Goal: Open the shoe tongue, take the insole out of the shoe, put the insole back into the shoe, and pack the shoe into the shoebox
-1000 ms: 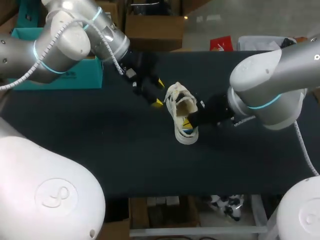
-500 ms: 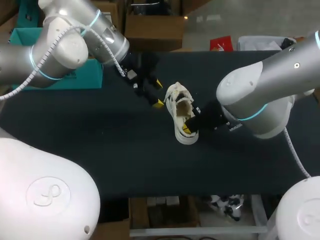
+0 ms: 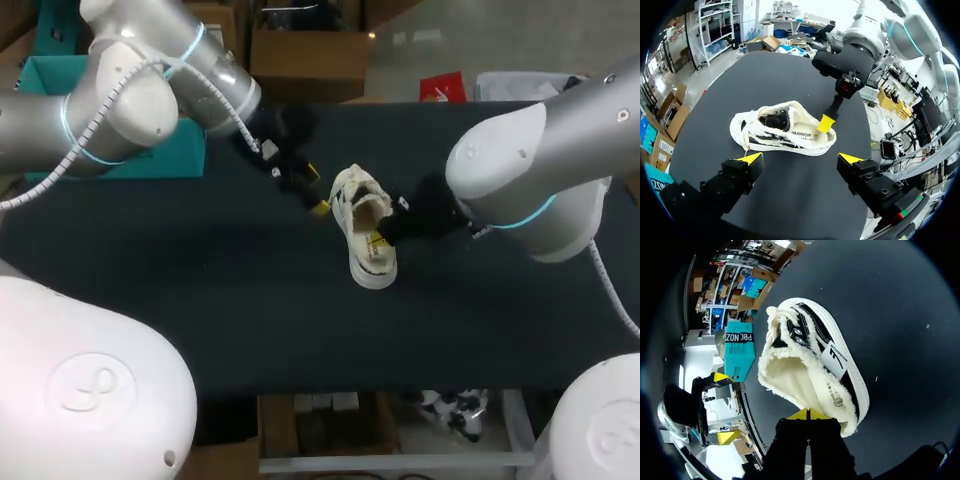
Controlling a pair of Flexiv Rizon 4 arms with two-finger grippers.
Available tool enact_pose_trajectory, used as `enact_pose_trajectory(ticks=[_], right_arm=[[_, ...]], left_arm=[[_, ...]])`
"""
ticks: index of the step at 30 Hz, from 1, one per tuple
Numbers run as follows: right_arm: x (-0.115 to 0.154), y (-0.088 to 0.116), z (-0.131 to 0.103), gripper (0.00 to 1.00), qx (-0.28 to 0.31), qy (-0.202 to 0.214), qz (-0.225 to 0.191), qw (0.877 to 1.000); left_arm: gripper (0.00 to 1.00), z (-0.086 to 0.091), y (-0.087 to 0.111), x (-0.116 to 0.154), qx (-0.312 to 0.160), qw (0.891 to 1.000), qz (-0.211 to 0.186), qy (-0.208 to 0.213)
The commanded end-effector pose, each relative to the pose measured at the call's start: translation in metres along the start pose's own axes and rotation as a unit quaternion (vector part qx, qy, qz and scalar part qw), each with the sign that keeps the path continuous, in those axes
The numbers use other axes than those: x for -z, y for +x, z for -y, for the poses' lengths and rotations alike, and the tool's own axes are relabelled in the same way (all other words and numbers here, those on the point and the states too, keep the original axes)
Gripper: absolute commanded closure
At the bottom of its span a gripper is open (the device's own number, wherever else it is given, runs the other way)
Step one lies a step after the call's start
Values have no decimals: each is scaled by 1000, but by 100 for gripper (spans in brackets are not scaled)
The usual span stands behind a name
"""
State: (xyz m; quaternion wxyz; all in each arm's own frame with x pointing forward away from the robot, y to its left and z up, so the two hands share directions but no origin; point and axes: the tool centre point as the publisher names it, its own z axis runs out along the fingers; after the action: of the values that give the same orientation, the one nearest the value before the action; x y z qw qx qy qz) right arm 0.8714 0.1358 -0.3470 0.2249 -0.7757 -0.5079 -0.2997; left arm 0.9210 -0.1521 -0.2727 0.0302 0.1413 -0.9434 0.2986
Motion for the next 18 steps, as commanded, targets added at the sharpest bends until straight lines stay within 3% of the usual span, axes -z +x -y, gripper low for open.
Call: enact_pose_trajectory(ticks=[1,8,14,18], right_arm=[[39,-14,-12,100,16,53,-34,998],[78,-33,-25,100,59,120,-72,988],[98,-37,-33,100,67,163,-58,983],[102,-35,-28,100,82,155,-36,984]], left_arm=[[0,0,8,-5,92,992,81,-31],[0,0,8,-5,92,992,81,-31],[0,0,8,-5,92,992,81,-31],[0,1,11,-17,144,985,85,-42]])
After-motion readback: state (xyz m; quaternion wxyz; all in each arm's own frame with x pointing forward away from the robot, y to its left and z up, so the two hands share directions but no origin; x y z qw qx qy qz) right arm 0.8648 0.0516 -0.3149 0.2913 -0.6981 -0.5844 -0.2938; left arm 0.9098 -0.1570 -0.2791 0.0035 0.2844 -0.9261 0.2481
